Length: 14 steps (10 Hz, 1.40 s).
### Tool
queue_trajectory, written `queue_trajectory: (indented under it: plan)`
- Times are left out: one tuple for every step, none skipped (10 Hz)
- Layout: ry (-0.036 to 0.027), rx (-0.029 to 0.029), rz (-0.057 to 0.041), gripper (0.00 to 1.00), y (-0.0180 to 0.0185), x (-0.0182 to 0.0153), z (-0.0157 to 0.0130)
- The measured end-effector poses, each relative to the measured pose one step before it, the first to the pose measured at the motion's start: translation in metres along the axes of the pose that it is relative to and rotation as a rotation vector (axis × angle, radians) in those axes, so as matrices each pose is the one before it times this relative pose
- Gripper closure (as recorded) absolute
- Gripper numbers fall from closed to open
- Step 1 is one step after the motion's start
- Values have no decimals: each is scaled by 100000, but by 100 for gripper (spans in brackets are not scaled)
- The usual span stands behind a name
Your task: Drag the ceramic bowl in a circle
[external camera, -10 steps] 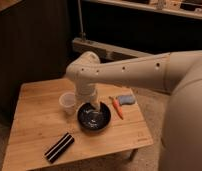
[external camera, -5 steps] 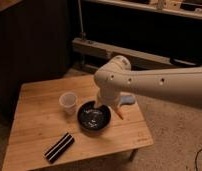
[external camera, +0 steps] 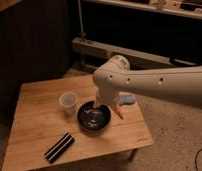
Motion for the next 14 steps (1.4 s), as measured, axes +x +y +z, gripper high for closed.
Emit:
queue_trajectory:
  plan:
    - [2998,-1502,-627,35,887,331,795]
    - [3053,-1117,331,35,-135,187,1371]
    - [3801,-1394,992,35,-545,253,2063]
    - [3493,-1263,803,35,-512,344,2034]
    - [2863,-476,1905,35,-1340,234,1642]
    - [2359,-422,2303,35,-1809,280,1216]
    - [1531,-697,2001,35,-1681,327,882]
    - [302,-747,1809,35,-1405,132,585]
    - [-2269,-1701,1257,35,-1089,275,507]
    - [-2791,-1881,795,35,-246,104,383]
    - [-2724,-2187,979,35,-438,16,552]
    - [-5509,-5462,1627,35,-470,1,904]
    - [-3283,-3980,481,35,81,-55,434]
    - [-1396,-2414,-111,35,425,-261,649]
